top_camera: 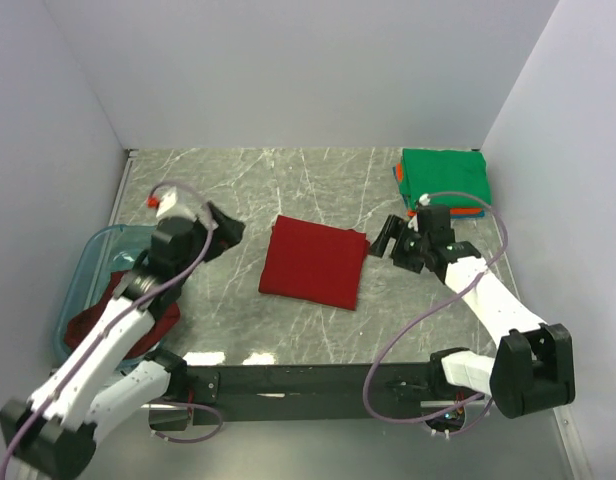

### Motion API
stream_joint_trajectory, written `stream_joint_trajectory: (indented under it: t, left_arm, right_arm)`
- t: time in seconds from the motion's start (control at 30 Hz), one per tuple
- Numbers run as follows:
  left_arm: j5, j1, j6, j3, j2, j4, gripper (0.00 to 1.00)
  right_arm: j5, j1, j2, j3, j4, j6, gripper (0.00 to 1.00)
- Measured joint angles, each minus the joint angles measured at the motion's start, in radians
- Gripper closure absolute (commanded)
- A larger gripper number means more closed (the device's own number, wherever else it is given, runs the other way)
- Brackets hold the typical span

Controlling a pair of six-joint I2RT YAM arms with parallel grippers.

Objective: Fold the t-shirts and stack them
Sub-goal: Fold the tshirt, then neatly place the folded tshirt to the corner

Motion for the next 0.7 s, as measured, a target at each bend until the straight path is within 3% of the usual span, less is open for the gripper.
stream_joint_trajectory:
  t: [0.17,0.33,0.7]
  left_arm:
    - [-0.038,0.000,-0.076,-0.133,-0.196,-0.111,0.01]
    - [-0.057,0.000,-0.142,-0.200,-0.292,-0.182,0.00]
    - [-0.079,0.000,-0.187,-0.211,-0.288,-0.228,0.01]
  right_arm:
    - [0.028,0.051,-0.025,-0.088,0.002,0.014,0.11]
    - [0.068,0.114,-0.006,-0.096,0.027,0.047,0.11]
    - [0.136,0.232,0.236,-0.043,0.079,0.098,0.19]
